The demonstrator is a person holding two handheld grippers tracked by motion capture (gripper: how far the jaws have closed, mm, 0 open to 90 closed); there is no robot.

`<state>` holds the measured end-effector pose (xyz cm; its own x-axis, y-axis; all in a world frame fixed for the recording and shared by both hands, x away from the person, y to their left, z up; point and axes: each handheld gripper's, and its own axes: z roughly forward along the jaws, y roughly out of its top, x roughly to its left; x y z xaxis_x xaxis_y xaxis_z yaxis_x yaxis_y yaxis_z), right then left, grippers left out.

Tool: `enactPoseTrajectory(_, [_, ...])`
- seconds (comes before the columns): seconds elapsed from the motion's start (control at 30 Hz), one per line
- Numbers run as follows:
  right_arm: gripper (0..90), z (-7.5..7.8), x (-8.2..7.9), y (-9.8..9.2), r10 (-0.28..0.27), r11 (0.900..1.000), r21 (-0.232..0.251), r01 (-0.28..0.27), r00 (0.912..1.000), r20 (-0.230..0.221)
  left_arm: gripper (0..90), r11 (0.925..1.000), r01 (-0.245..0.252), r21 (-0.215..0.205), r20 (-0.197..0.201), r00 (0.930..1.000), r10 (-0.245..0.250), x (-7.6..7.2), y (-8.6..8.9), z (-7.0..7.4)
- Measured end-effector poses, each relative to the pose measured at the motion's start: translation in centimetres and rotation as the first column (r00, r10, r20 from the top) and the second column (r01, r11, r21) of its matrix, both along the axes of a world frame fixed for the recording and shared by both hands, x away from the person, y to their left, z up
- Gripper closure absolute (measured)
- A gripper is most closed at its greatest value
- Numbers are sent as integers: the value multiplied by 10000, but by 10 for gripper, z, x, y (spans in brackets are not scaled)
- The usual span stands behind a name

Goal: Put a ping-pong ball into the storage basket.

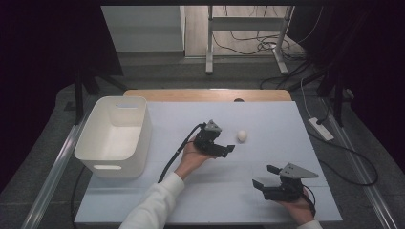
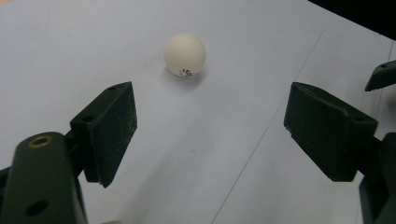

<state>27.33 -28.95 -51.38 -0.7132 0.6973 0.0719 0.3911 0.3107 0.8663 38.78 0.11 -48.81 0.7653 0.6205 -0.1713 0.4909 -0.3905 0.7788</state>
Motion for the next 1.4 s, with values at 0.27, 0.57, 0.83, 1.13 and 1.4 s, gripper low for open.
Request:
enactPoseTrajectory(0.27, [158,0,1,1,55,10000,-23,-55,10000,-20,184,9999,-140,56,-67,9999,140,9,-5,-4])
enactPoseTrajectory(0.57, [158,-1,2,1,110,9999,2,-110,9999,-32,186,9995,-229,231,-192,9995,233,15,-11,-9])
enactPoseTrajectory(0.83, [158,-1,2,0,133,9999,27,-133,9999,-59,186,9995,-114,301,-234,9997,121,19,-19,-11])
enactPoseTrajectory(1.13, [159,-1,3,1,204,9998,47,-204,9998,-84,186,9995,-93,300,-329,9994,103,24,-27,-14])
enactPoseTrajectory(1.4, [160,-1,2,1,216,9997,82,-215,9997,-67,186,9996,59,279,-336,9994,-49,27,-37,-13])
